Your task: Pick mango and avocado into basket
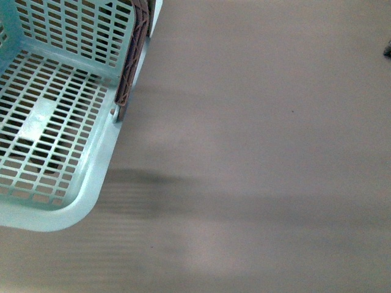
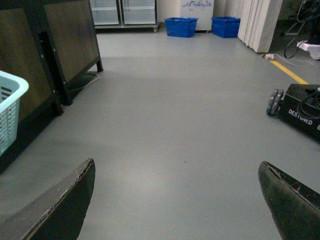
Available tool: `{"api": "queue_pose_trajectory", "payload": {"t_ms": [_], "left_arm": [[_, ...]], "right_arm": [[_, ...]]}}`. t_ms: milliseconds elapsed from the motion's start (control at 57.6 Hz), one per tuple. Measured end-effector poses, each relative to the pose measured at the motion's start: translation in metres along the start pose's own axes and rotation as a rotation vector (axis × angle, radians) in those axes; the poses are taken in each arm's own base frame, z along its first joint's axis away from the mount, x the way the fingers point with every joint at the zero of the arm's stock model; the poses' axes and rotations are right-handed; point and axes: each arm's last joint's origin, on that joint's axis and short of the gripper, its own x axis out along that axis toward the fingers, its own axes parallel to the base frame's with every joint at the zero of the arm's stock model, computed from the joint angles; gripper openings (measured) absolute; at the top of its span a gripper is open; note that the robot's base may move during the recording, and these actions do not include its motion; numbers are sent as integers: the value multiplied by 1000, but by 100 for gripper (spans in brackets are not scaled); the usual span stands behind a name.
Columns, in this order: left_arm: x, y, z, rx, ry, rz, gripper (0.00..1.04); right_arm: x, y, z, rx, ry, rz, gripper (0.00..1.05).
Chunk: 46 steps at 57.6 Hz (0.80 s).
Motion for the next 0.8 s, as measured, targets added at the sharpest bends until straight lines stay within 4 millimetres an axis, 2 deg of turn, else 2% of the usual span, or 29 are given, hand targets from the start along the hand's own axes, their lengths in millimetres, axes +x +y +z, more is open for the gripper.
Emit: {"api": "queue_pose_trajectory", "payload": {"t_ms": [799], "left_arm": [[-1, 1, -2, -4, 20, -4, 15]], "right_arm": [[0, 0, 0, 0, 0, 0, 96]]}}
